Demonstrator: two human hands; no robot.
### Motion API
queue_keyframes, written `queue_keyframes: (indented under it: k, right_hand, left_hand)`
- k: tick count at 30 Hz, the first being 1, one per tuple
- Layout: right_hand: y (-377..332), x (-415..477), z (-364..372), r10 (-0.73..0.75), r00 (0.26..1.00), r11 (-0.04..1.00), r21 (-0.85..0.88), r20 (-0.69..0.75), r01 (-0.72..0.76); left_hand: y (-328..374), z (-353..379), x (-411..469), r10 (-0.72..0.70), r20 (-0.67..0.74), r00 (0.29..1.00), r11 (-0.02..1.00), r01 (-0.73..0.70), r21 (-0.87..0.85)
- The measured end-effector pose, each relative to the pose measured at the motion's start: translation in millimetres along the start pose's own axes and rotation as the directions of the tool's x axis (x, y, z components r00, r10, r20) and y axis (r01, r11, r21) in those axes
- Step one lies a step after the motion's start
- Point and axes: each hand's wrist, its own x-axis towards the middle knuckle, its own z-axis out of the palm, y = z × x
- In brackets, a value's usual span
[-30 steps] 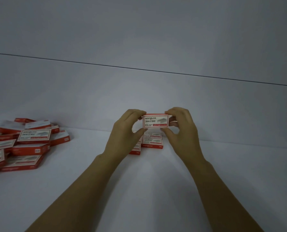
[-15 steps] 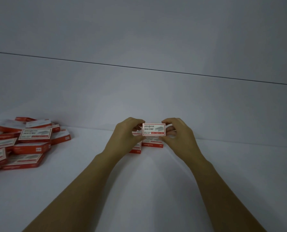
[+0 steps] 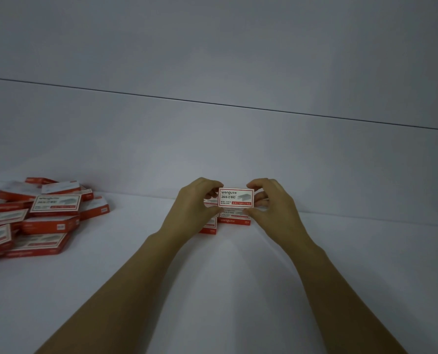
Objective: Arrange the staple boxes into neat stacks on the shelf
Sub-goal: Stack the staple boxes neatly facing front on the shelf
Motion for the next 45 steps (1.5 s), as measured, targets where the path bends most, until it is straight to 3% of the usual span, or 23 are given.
queue_keyframes:
  k: [6, 11, 16, 24, 34, 42, 45]
  right_hand:
    - [-1.4, 1.1, -0.4, 0.027, 0.999, 0.998, -0.06, 0.021, -0.026]
    - [2.3, -0.2, -5.2, 0.138, 0.982, 0.982, -0.145, 0.132, -0.119]
    - [10.6, -4.0, -6.9, 0.285, 0.906, 0.958, -0.124, 0.312, -0.259]
    - [12.2, -8.2, -10.1, 0.327, 0.873, 0.943, -0.19, 0.361, -0.275]
    - [12.8, -7.7, 3.6, 0.294, 0.907, 0.947, -0.22, 0.3, -0.234]
    - [11.7, -5.6, 6.4, 0.342, 0.881, 0.933, -0.226, 0.326, -0.278]
    - [6.8, 0.2, 4.9, 0.363, 0.85, 0.917, -0.308, 0.382, -0.253]
  left_hand:
    - [0.0, -1.4, -0.3, -0.005, 0.027, 1.0, 1.0, 0.005, 0.02]
    - [-3.7, -4.8, -0.3, -0.03, 0.147, 0.989, 0.999, 0.024, 0.044]
    - [-10.9, -13.8, -0.7, -0.16, 0.274, 0.948, 0.985, 0.137, 0.103]
    - [-21.9, -29.6, -1.0, -0.375, 0.399, 0.837, 0.924, 0.303, 0.233]
    - [-33.2, -23.5, -2.6, -0.429, 0.336, 0.838, 0.9, 0.364, 0.239]
    - [-27.6, -25.5, -6.3, -0.45, 0.336, 0.827, 0.893, 0.406, 0.196]
    - [-16.5, -28.9, -4.5, -0.442, 0.374, 0.815, 0.89, 0.348, 0.293]
